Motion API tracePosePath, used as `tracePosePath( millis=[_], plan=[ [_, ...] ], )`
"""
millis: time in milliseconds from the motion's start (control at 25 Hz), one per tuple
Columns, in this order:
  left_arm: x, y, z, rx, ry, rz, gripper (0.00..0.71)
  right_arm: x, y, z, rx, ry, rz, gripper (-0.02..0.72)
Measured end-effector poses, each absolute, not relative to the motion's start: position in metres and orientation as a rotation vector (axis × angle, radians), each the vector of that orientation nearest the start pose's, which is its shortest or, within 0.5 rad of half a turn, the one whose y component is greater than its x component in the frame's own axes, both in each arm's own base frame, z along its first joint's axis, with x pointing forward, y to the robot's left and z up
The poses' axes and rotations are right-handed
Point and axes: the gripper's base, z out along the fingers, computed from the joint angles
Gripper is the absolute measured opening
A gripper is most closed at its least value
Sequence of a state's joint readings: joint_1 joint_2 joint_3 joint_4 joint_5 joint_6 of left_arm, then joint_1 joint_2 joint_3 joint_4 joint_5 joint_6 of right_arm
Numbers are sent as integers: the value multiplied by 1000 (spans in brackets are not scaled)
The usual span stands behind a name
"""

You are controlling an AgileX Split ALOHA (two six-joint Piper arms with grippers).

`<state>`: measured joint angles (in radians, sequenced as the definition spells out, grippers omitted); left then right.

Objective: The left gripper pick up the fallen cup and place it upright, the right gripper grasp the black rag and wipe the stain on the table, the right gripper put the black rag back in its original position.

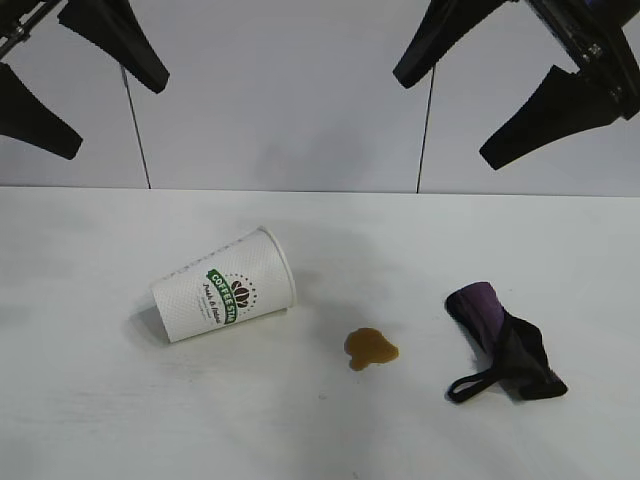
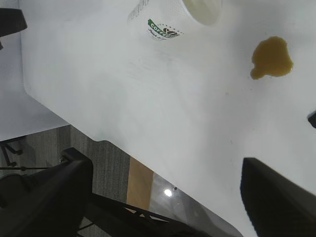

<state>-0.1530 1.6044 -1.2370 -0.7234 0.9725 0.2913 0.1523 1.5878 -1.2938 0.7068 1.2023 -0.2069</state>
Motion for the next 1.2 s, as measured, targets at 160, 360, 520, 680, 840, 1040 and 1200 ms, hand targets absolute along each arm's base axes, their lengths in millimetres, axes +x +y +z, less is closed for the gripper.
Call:
tracePosePath(
  millis=[160,360,520,680,840,1040,1200],
  plan=[
    [317,-99,287,161,2654,-879,663,300,102,305,-210,2797,983,578],
    [317,-99,287,161,2654,-879,663,300,102,305,-210,2797,983,578],
    [317,-99,287,160,2652,-880,663,300,102,305,-208,2794,990,578],
    [319,-101,289,130,2628,-908,663,300,103,306,-203,2790,1004,578],
    [321,-101,290,112,2610,-913,663,300,103,306,-203,2790,1004,578],
    [321,-101,291,99,2598,-923,663,300,103,306,-203,2790,1004,578],
    [321,-103,295,159,2592,-925,663,300,103,306,-203,2790,1004,578]
  ],
)
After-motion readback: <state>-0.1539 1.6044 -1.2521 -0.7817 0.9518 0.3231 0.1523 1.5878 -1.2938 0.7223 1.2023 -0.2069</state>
